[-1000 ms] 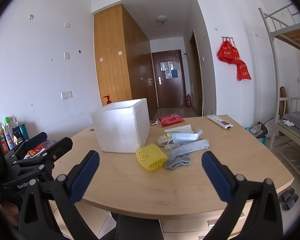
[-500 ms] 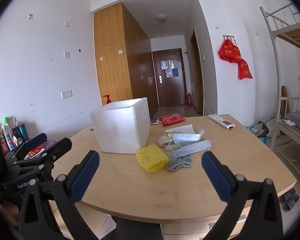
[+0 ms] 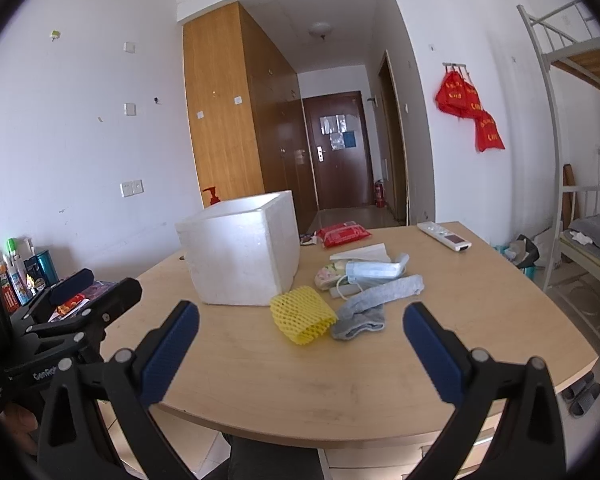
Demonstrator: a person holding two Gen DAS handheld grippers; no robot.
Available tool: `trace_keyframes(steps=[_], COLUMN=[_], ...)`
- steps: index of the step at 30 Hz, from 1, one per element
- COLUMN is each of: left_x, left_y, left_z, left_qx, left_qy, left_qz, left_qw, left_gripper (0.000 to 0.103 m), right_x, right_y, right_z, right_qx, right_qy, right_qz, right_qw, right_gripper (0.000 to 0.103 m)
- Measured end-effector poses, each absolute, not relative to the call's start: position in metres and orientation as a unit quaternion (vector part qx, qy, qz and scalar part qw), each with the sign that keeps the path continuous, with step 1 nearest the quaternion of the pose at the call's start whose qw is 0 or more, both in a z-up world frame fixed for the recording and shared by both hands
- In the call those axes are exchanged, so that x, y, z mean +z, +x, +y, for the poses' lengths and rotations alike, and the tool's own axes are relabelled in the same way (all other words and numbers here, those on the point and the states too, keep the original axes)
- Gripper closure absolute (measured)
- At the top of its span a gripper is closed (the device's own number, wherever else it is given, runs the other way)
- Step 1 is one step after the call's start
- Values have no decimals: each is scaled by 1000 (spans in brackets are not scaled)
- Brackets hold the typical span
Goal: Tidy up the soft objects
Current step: 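Reach the left tool to the yellow foam net while the right tool reaches the blue mask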
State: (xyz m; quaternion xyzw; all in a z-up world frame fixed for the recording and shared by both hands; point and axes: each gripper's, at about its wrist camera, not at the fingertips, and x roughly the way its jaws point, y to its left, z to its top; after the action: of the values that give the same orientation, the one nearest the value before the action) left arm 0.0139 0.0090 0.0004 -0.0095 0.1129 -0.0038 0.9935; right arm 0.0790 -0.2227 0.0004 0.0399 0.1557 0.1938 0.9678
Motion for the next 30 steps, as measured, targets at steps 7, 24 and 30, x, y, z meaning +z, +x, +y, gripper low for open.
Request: trace_keyframes(steps=[7, 24, 30], left_x=[-2, -19, -29], left_y=[38, 122, 151], left_z=[5, -8, -18], left_qx=[-18, -64, -80], left_qy=[-6, -12, -13], left_qz=[132, 224, 266], left_qw=[991, 972, 961], left_gripper=[0, 0, 0], right_x=[-1, -13, -18], right_y=[95, 168, 191], right_z=[-225, -237, -237], right_qx=[187, 164, 159], right_qy=[42, 40, 31], right_qz=[168, 239, 270], right_qw=[967, 956, 949], right_gripper=[0, 0, 0])
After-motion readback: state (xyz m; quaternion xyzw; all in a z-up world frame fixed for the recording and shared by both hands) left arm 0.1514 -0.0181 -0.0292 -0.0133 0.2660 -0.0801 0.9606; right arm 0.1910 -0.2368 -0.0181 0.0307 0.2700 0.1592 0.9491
